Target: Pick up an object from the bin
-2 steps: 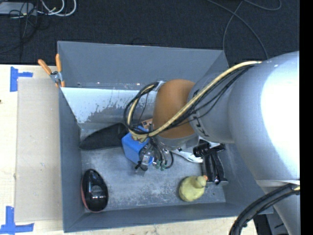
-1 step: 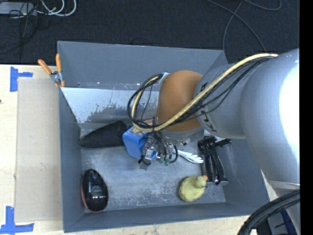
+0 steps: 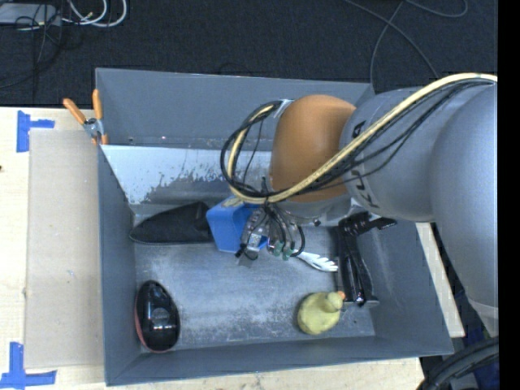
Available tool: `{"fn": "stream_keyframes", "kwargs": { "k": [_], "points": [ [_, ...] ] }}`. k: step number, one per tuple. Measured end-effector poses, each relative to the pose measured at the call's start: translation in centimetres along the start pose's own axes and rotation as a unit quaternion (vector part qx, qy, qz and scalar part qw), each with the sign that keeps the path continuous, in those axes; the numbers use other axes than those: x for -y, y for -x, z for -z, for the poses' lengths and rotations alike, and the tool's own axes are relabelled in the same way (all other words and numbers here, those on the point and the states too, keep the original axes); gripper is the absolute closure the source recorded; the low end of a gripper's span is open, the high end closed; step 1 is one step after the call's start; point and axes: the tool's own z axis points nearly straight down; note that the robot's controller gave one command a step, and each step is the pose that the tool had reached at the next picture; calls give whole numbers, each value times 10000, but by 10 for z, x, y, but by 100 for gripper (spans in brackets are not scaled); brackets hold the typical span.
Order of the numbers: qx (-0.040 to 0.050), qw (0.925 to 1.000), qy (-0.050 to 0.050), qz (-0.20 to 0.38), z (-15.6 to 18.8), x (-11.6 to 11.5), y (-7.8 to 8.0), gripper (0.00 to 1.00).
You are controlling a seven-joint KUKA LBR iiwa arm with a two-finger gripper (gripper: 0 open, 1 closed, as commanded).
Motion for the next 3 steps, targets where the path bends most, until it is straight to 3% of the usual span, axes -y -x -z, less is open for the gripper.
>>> {"fn": "stream_keyframes", "kwargs": {
  "k": [2, 3],
  "points": [
    [-80, 9998, -41, 159, 121, 11, -12, 100],
    [3, 9993, -3, 369, 122, 12, -8, 100]
  ]
}}
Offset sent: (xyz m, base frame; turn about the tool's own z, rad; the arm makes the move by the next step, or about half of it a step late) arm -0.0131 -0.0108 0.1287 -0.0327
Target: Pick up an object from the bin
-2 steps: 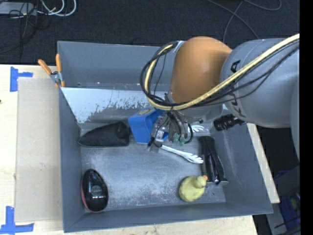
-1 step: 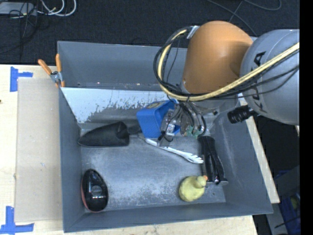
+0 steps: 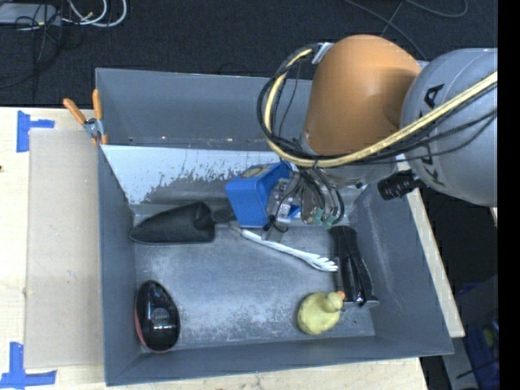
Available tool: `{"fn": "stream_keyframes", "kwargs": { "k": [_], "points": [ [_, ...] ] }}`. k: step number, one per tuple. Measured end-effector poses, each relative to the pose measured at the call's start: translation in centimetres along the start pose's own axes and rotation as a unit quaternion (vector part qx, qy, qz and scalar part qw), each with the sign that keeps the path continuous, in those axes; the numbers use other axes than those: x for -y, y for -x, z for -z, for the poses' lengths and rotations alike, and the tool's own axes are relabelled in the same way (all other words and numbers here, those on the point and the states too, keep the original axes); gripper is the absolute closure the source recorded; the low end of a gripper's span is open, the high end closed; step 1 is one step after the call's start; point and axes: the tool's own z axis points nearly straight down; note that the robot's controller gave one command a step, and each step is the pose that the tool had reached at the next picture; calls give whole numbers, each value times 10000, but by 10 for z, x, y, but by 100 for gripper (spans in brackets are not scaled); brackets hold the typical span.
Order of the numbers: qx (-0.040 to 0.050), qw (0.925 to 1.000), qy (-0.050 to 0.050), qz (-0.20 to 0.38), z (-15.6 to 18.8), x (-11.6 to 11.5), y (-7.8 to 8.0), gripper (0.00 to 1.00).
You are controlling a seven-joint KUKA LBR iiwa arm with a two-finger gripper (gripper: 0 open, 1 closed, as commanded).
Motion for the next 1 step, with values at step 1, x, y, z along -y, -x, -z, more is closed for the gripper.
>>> {"fn": "stream_keyframes", "kwargs": {
  "k": [1],
  "points": [
    [-40, 9999, -16, -155, -41, 13, 1, 100]
  ]
}}
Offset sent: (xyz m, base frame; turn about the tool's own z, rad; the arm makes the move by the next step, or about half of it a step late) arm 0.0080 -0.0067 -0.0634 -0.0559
